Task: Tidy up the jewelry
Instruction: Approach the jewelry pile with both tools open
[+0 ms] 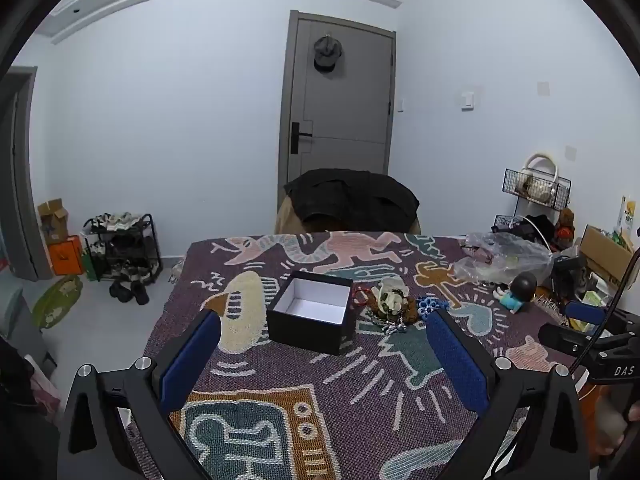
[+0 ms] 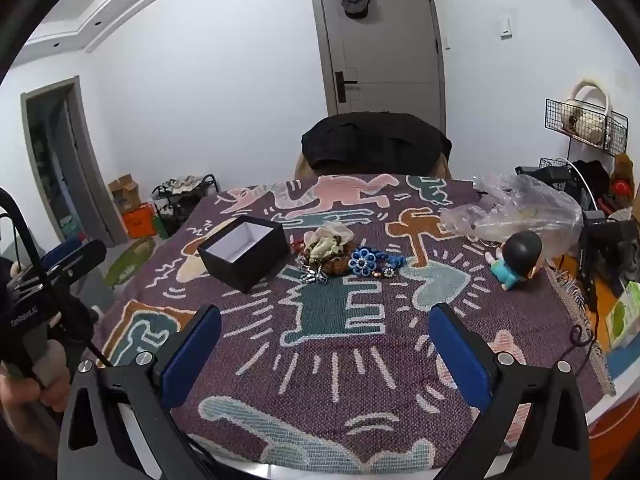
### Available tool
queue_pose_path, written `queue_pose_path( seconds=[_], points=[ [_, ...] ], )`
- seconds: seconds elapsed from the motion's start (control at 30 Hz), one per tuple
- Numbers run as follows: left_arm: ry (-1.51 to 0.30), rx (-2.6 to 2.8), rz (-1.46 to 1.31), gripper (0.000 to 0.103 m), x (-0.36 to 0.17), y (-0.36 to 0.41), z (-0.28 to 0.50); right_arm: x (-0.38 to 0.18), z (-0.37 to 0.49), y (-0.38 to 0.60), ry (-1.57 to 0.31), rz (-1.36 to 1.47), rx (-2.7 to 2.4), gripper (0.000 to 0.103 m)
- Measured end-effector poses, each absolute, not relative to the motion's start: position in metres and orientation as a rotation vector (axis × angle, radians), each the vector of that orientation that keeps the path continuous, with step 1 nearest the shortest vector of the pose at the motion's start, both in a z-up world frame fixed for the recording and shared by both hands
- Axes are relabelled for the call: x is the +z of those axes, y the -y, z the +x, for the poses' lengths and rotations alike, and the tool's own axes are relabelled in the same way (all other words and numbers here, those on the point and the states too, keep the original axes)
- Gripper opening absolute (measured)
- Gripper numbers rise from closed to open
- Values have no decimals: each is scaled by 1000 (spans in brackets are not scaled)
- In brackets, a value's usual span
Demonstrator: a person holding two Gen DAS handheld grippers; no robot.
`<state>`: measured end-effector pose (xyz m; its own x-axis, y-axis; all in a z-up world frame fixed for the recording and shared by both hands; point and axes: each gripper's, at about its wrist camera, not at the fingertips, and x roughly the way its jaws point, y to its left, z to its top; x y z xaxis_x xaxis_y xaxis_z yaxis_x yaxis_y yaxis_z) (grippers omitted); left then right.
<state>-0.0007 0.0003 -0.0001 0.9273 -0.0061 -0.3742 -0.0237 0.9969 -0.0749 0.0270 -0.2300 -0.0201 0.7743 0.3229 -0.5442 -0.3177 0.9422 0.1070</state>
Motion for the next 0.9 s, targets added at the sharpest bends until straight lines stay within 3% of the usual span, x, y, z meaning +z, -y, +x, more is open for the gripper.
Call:
queue_pose_path(
  seconds=[0.9],
  points=[
    [-422, -35, -75, 103, 12, 4, 7, -17, 37, 239, -592, 43, 324, 103]
  ],
)
